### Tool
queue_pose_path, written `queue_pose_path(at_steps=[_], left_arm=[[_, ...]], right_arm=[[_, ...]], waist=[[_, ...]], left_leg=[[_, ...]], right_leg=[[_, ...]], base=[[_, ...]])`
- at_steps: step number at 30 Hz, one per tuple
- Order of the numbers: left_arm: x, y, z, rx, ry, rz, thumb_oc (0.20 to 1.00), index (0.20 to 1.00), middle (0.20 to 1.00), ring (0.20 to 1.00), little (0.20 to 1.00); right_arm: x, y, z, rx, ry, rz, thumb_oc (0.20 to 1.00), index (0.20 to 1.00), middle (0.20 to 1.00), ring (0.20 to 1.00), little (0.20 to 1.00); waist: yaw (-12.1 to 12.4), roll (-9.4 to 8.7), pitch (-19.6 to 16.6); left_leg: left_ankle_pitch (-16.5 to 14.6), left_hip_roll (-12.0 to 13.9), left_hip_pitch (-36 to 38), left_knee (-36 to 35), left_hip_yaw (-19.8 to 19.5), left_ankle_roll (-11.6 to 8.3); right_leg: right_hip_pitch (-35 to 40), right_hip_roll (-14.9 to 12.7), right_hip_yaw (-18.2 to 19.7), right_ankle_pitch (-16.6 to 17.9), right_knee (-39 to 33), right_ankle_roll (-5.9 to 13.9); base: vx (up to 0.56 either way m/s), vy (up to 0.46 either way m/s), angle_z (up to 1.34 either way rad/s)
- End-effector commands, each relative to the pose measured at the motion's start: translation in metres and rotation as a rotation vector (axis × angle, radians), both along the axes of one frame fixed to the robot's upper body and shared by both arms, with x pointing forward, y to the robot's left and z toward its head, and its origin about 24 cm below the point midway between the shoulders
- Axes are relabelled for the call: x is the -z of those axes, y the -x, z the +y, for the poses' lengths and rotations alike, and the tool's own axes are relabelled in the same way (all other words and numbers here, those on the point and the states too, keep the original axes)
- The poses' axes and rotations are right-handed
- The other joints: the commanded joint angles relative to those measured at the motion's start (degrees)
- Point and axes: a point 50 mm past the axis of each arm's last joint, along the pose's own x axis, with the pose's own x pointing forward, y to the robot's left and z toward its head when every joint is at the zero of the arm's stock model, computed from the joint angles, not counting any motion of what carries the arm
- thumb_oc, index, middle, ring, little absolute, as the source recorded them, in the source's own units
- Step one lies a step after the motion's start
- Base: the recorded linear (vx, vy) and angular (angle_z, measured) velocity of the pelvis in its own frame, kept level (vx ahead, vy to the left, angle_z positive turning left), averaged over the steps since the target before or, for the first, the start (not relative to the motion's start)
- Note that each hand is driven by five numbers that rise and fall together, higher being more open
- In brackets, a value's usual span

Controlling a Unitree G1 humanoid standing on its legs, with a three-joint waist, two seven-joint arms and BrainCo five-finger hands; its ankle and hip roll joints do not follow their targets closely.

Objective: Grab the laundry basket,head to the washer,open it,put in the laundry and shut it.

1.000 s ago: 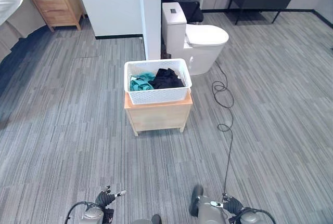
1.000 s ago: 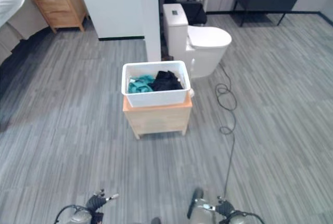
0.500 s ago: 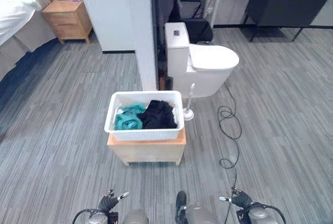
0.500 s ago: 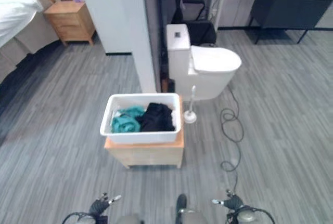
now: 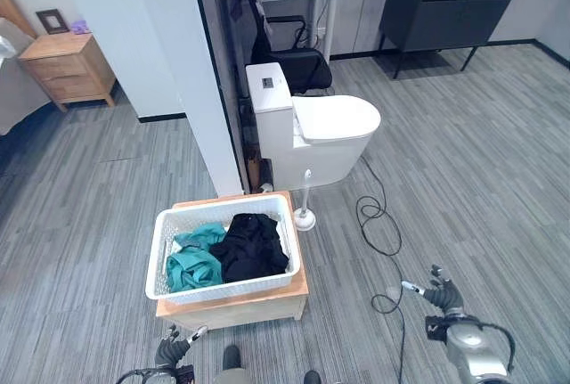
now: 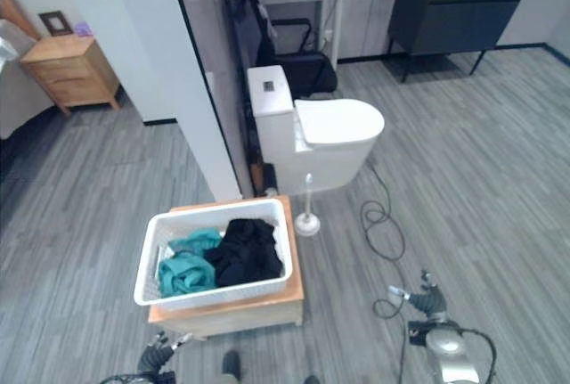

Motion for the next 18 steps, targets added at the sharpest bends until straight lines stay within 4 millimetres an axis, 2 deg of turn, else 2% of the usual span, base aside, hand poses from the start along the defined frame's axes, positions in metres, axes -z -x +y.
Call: queue_pose_path(at_steps=[1,2,3,4,5,6,8,9,10,11,12,13,14,15,16,17,18], left_arm=[[-0.019,-0.001,0.034,-0.012,-0.144,-0.038,1.000,1.000,1.000,1.000,1.000],[-0.029,-0.005,0.045,-0.036,-0.188,-0.070,1.000,1.000,1.000,1.000,1.000],[-0.029,-0.004,0.045,-0.037,-0.189,-0.069,1.000,1.000,1.000,1.000,1.000],[-0.039,-0.009,0.054,-0.060,-0.227,-0.111,1.000,1.000,1.000,1.000,1.000],[-0.063,-0.022,0.075,-0.101,-0.319,-0.196,1.000,1.000,1.000,1.000,1.000],[-0.064,-0.022,0.075,-0.102,-0.320,-0.196,1.000,1.000,1.000,1.000,1.000],[-0.088,-0.038,0.094,-0.131,-0.399,-0.267,1.000,1.000,1.000,1.000,1.000],[-0.102,-0.053,0.101,-0.127,-0.430,-0.312,1.000,1.000,1.000,1.000,1.000],[-0.135,-0.080,0.109,-0.080,-0.518,-0.401,1.000,1.000,1.000,1.000,1.000],[-0.160,-0.108,0.107,0.006,-0.576,-0.456,1.000,1.000,1.000,1.000,1.000],[-0.161,-0.110,0.107,0.006,-0.577,-0.460,1.000,1.000,1.000,1.000,1.000],[-0.173,-0.124,0.104,0.062,-0.602,-0.481,1.000,1.000,1.000,1.000,1.000],[-0.194,-0.149,0.096,0.148,-0.655,-0.512,1.000,1.000,1.000,1.000,1.000],[-0.196,-0.151,0.096,0.150,-0.656,-0.516,1.000,1.000,1.000,1.000,1.000],[-0.219,-0.181,0.082,0.249,-0.718,-0.540,1.000,1.000,1.000,1.000,1.000],[-0.221,-0.184,0.081,0.251,-0.721,-0.545,1.000,1.000,1.000,1.000,1.000],[-0.231,-0.196,0.073,0.271,-0.729,-0.568,1.000,1.000,1.000,1.000,1.000]], right_arm=[[-0.042,-0.020,-0.013,-0.023,0.079,-0.162,1.000,1.000,1.000,1.000,1.000],[-0.049,-0.023,-0.013,-0.034,0.088,-0.185,1.000,1.000,1.000,1.000,1.000],[-0.049,-0.023,-0.013,-0.035,0.087,-0.185,1.000,1.000,1.000,1.000,1.000],[-0.054,-0.027,-0.012,-0.050,0.093,-0.203,1.000,1.000,1.000,1.000,1.000],[-0.063,-0.036,-0.010,-0.078,0.110,-0.228,1.000,1.000,1.000,1.000,1.000],[-0.063,-0.037,-0.009,-0.080,0.109,-0.229,1.000,1.000,1.000,1.000,1.000],[-0.074,-0.048,-0.005,-0.111,0.120,-0.260,1.000,1.000,1.000,1.000,1.000],[-0.078,-0.054,-0.003,-0.121,0.125,-0.269,1.000,1.000,1.000,1.000,1.000],[-0.090,-0.067,-0.001,-0.134,0.143,-0.302,1.000,1.000,1.000,1.000,1.000],[-0.101,-0.080,0.001,-0.131,0.154,-0.335,1.000,1.000,1.000,1.000,1.000],[-0.102,-0.081,0.000,-0.128,0.153,-0.340,1.000,1.000,1.000,1.000,1.000],[-0.107,-0.087,0.001,-0.118,0.151,-0.354,1.000,1.000,1.000,1.000,1.000],[-0.113,-0.099,0.005,-0.115,0.146,-0.369,1.000,1.000,1.000,1.000,1.000],[-0.115,-0.100,0.005,-0.111,0.145,-0.374,1.000,1.000,1.000,1.000,1.000],[-0.120,-0.113,0.013,-0.110,0.124,-0.387,1.000,1.000,1.000,1.000,1.000],[-0.121,-0.114,0.012,-0.106,0.123,-0.392,1.000,1.000,1.000,1.000,1.000],[-0.125,-0.120,0.017,-0.107,0.115,-0.399,1.000,1.000,1.000,1.000,1.000]], waist=[[2.82,-1.07,-0.87],[2.96,-1.10,-0.63],[2.93,-1.15,-0.67],[3.03,-1.21,-0.35],[3.54,-1.28,0.61],[3.50,-1.35,0.57],[3.65,-1.45,1.86],[3.68,-1.49,2.68],[3.79,-1.57,4.80],[3.71,-1.53,6.86],[3.73,-1.55,6.98],[3.75,-1.55,7.83],[3.67,-1.34,8.95],[3.73,-1.36,9.10],[3.54,-1.32,10.39],[3.67,-1.36,10.59],[3.74,-1.29,11.15]], left_leg=[[-6.74,0.64,-3.09,8.75,0.31,0.19],[-6.88,0.51,-3.30,8.68,0.33,0.30],[-6.89,0.50,-3.35,8.70,0.36,0.31],[-7.03,0.43,-3.76,8.82,0.32,0.41],[-7.23,0.33,-4.92,9.01,0.23,0.53],[-7.25,0.34,-5.09,9.10,0.27,0.55],[-7.26,0.47,-6.93,9.41,0.29,0.55],[-7.14,0.53,-8.06,9.65,0.22,0.51],[-6.81,0.63,-10.48,10.07,-0.17,0.45],[-6.33,0.48,-12.97,10.61,-0.78,0.38],[-6.30,0.48,-13.28,10.75,-0.90,0.38],[-6.07,0.35,-14.34,10.89,-1.25,0.39],[-5.55,0.23,-15.54,10.86,-1.63,0.32],[-5.51,0.22,-15.75,10.92,-1.73,0.33],[-4.94,0.16,-16.90,10.69,-2.11,0.32],[-4.89,0.14,-17.05,10.70,-2.19,0.32],[-4.61,0.04,-17.58,10.61,-2.30,0.32]], right_leg=[[-4.90,-10.36,-2.88,1.35,1.56,5.72],[-5.40,-10.51,-2.80,1.52,1.59,5.86],[-5.47,-10.53,-2.76,1.52,1.63,5.88],[-6.08,-10.66,-2.64,1.75,1.70,5.98],[-7.55,-10.75,-2.43,2.21,1.85,6.19],[-7.74,-10.75,-2.37,2.21,1.92,6.19],[-9.86,-10.81,-2.34,2.87,2.14,6.37],[-10.98,-10.82,-2.33,3.22,2.27,6.42],[-13.30,-10.93,-2.51,3.96,2.61,6.47],[-15.54,-10.98,-2.79,4.59,3.14,6.51],[-15.77,-10.99,-2.86,4.61,3.23,6.50],[-16.77,-11.02,-2.89,4.91,3.42,6.53],[-17.96,-11.14,-3.26,5.36,3.53,6.61],[-18.11,-11.15,-3.34,5.36,3.58,6.60],[-19.18,-11.33,-3.68,5.65,3.83,6.63],[-19.30,-11.35,-3.76,5.65,3.87,6.63],[-19.75,-11.40,-4.02,5.74,3.96,6.62]], base=[[0.07,0.079,0.04],[0.03,0.056,0.08],[0.00,0.000,0.00],[-0.06,0.025,-0.08],[-0.07,0.025,-0.10],[-0.10,0.022,-0.08],[-0.12,0.009,-0.03],[-0.25,-0.007,-0.02],[-0.33,-0.005,-0.01],[-0.28,-0.004,0.01],[-0.18,0.004,0.01],[-0.12,0.010,0.06],[-0.12,0.009,0.09],[-0.16,0.007,0.16],[-0.09,-0.002,0.15],[-0.12,-0.001,0.16],[-0.06,0.002,0.11]])
